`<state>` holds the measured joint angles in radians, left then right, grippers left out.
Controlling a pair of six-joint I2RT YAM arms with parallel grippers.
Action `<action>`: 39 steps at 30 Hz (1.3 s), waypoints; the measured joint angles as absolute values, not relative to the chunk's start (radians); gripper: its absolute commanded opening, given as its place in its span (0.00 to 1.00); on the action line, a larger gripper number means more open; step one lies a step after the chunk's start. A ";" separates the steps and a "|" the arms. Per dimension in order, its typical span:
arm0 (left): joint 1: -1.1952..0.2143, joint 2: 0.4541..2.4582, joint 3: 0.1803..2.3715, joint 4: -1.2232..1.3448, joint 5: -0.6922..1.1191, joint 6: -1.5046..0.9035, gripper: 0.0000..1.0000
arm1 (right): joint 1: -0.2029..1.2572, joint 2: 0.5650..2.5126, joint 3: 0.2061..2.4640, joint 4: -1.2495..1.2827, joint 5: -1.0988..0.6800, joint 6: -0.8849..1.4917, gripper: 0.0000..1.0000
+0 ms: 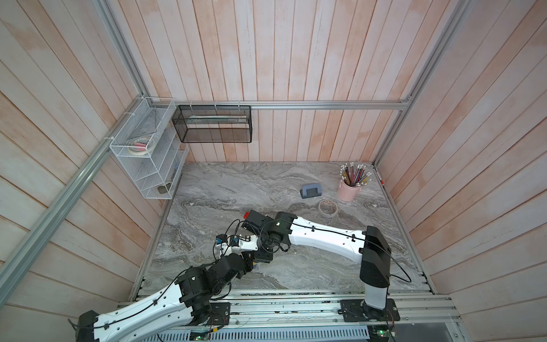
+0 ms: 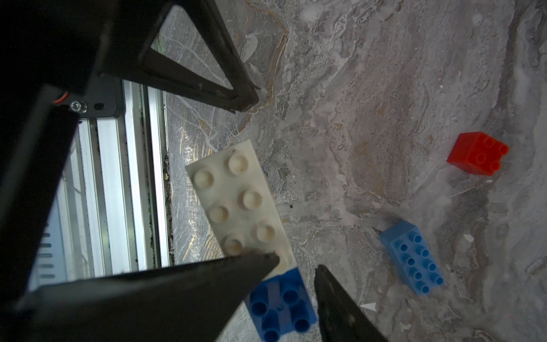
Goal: Assemble a spoon with lego
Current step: Pick up the lego brick from the center of the board.
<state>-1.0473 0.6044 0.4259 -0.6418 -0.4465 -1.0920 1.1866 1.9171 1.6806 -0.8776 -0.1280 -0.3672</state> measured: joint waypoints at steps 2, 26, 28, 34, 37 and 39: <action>-1.047 0.603 0.426 -0.645 -0.450 -1.092 0.87 | 1.184 1.917 1.688 -0.882 -0.128 -0.367 0.64; -1.045 0.581 0.450 -0.665 -0.455 -0.997 0.88 | 0.866 1.779 1.638 -0.784 -0.076 -0.156 0.81; -1.045 0.581 0.453 -0.665 -0.455 -0.991 0.88 | 0.840 1.801 1.625 -0.783 -0.059 -0.130 0.81; -1.043 0.581 0.455 -0.664 -0.456 -0.976 0.88 | 0.843 1.912 1.543 -0.747 -0.050 -0.075 0.81; -1.041 0.581 0.458 -0.664 -0.461 -0.971 0.88 | 0.844 1.953 1.509 -0.728 -0.054 -0.058 0.81; -1.040 0.580 0.466 -0.665 -0.463 -0.971 0.88 | 0.844 1.969 1.497 -0.711 -0.054 -0.052 0.81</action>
